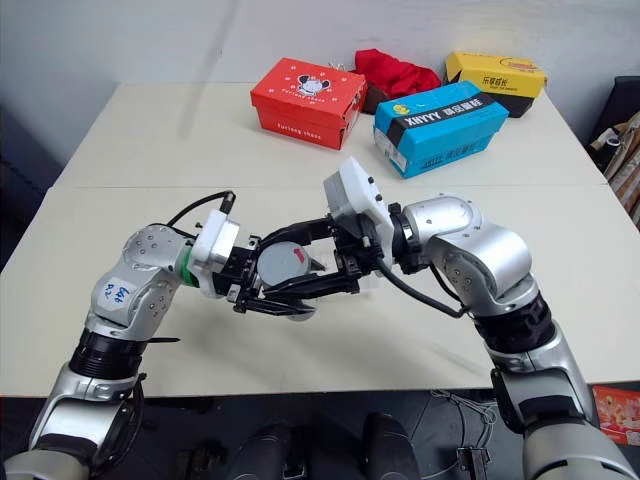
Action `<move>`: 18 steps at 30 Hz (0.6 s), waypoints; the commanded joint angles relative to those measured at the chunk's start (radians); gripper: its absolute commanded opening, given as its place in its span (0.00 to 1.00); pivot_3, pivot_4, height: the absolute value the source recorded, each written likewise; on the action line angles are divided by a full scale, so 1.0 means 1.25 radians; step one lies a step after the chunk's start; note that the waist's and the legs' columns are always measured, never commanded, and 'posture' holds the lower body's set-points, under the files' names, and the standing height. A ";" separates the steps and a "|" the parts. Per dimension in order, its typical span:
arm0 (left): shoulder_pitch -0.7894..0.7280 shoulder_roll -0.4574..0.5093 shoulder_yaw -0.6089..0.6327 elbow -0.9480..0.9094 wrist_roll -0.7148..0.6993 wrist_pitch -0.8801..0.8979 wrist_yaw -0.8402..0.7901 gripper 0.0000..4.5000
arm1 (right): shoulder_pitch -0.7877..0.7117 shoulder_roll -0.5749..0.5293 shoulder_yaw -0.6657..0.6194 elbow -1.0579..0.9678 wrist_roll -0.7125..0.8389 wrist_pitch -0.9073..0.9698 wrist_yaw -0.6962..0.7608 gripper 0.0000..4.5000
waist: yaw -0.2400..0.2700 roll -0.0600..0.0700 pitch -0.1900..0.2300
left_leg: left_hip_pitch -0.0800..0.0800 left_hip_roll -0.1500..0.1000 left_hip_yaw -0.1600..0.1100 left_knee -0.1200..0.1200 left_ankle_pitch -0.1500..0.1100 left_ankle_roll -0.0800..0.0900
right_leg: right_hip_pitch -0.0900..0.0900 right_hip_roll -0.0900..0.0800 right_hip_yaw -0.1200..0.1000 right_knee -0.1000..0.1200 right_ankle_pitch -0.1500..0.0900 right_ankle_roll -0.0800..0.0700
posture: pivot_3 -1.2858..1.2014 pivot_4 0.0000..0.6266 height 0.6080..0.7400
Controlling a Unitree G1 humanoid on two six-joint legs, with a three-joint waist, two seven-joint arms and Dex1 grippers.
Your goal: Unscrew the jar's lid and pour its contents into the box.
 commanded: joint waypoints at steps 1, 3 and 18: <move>-0.013 -0.001 0.041 -0.033 -0.047 0.000 -0.003 0.52 | -0.006 -0.010 -0.045 0.026 0.000 0.000 0.014 0.58 | 0.000 0.000 0.000 | 0.000 0.000 0.000 0.000 0.000 0.000 | 0.000 0.000 0.000 0.000 0.000 0.000 | 0.52 0.24 1.00; -0.008 -0.008 0.059 -0.033 -0.050 0.014 0.034 0.52 | 0.008 -0.001 -0.073 0.021 -0.016 -0.023 -0.030 0.74 | 0.000 0.000 0.000 | 0.000 0.000 0.000 0.000 0.000 0.000 | 0.000 0.000 0.000 0.001 0.000 0.000 | 0.52 0.24 1.00; 0.005 -0.028 0.073 0.012 0.012 0.054 0.188 0.52 | 0.064 0.031 -0.119 -0.105 -0.046 0.034 -0.260 0.99 | 0.000 0.000 0.000 | 0.000 0.000 -0.001 0.001 0.001 -0.001 | 0.000 0.000 0.000 0.002 0.000 0.000 | 0.52 0.24 1.00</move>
